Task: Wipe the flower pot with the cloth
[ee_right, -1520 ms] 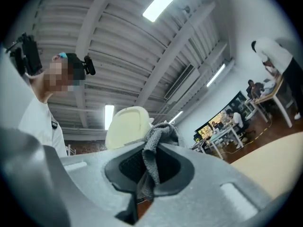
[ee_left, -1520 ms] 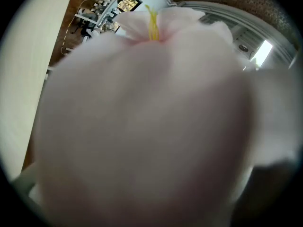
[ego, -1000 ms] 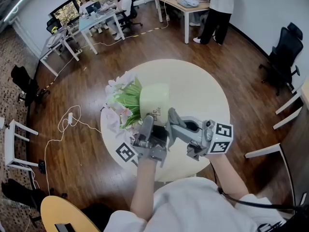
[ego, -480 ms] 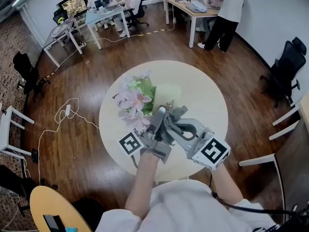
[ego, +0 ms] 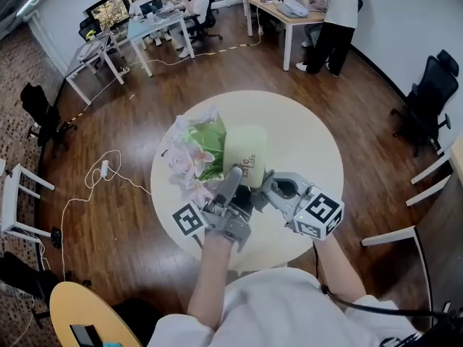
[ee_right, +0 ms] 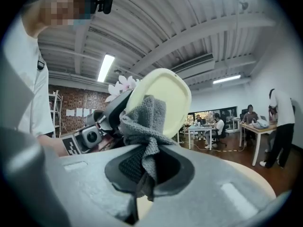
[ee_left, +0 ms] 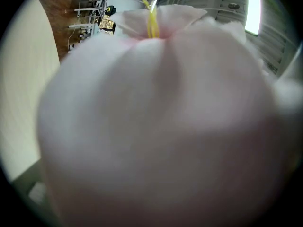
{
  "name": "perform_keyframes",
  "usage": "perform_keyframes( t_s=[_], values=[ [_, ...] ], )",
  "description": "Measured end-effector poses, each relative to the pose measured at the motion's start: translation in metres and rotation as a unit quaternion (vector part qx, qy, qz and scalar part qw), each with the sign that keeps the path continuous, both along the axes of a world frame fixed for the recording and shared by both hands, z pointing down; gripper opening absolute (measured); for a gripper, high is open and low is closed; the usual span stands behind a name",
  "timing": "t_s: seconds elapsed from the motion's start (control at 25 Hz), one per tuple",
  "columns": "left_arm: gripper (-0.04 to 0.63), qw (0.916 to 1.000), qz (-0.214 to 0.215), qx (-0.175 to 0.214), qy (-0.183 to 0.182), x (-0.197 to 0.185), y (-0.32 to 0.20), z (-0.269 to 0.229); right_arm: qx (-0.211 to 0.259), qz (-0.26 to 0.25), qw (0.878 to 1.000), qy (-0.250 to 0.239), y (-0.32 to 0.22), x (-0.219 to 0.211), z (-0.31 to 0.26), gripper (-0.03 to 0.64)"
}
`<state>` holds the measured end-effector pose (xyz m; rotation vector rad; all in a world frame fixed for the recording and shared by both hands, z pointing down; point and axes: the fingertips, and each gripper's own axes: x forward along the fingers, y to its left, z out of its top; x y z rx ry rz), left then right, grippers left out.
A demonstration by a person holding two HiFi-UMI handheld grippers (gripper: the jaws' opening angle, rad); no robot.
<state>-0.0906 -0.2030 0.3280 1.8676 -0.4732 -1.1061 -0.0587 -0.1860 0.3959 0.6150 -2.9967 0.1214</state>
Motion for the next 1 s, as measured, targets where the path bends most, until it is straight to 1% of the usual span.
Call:
perform_keyframes(
  t_s=[0.12, 0.2, 0.28, 0.36, 0.48, 0.52, 0.56, 0.6, 0.64, 0.68, 0.76, 0.88, 1.0],
  values=[
    [0.466, 0.9998, 0.016, 0.008, -0.009, 0.010, 0.005, 0.006, -0.018, 0.015, 1.000, -0.016, -0.013, 0.011, 0.016, 0.008],
    [0.466, 0.9993, 0.032, 0.015, -0.010, 0.017, 0.010, 0.008, -0.031, 0.039, 0.998, -0.029, -0.024, 0.023, 0.024, 0.008],
    [0.466, 0.9986, 0.044, 0.019, -0.024, 0.019, 0.014, 0.010, -0.045, 0.065, 0.995, -0.053, -0.038, 0.034, 0.022, 0.008],
    [0.466, 0.9976, 0.052, 0.011, -0.044, 0.017, 0.013, 0.015, -0.056, 0.088, 0.990, -0.092, -0.053, 0.044, 0.008, 0.008],
    [0.466, 0.9957, 0.050, -0.018, -0.076, 0.011, 0.007, 0.036, -0.056, 0.106, 0.983, -0.140, -0.070, 0.060, -0.019, 0.008],
    [0.466, 0.9938, 0.044, -0.031, -0.097, 0.009, 0.004, 0.050, -0.051, 0.111, 0.982, -0.145, -0.073, 0.064, -0.023, 0.008],
    [0.466, 0.9900, 0.035, -0.041, -0.130, 0.005, 0.001, 0.068, -0.046, 0.115, 0.982, -0.146, -0.075, 0.068, -0.025, 0.008],
    [0.466, 0.9831, 0.025, -0.047, -0.175, 0.001, -0.001, 0.089, -0.043, 0.119, 0.982, -0.142, -0.075, 0.070, -0.023, 0.008],
    [0.466, 0.9728, 0.015, -0.049, -0.226, -0.004, -0.002, 0.111, -0.043, 0.123, 0.982, -0.137, -0.074, 0.071, -0.019, 0.008],
    [0.466, 0.9603, 0.008, -0.049, -0.274, -0.008, -0.002, 0.133, -0.045, 0.126, 0.982, -0.131, -0.073, 0.072, -0.013, 0.008],
    [0.466, 0.9346, 0.003, -0.055, -0.351, -0.011, -0.001, 0.175, -0.056, 0.131, 0.982, -0.121, -0.070, 0.076, 0.000, 0.008],
    [0.466, 0.8958, 0.010, -0.076, -0.438, -0.012, -0.002, 0.236, -0.076, 0.137, 0.982, -0.108, -0.068, 0.081, 0.020, 0.008],
    [0.466, 0.8529, 0.015, -0.107, -0.511, -0.017, -0.002, 0.302, -0.094, 0.141, 0.981, -0.093, -0.063, 0.085, 0.047, 0.008]
  ],
)
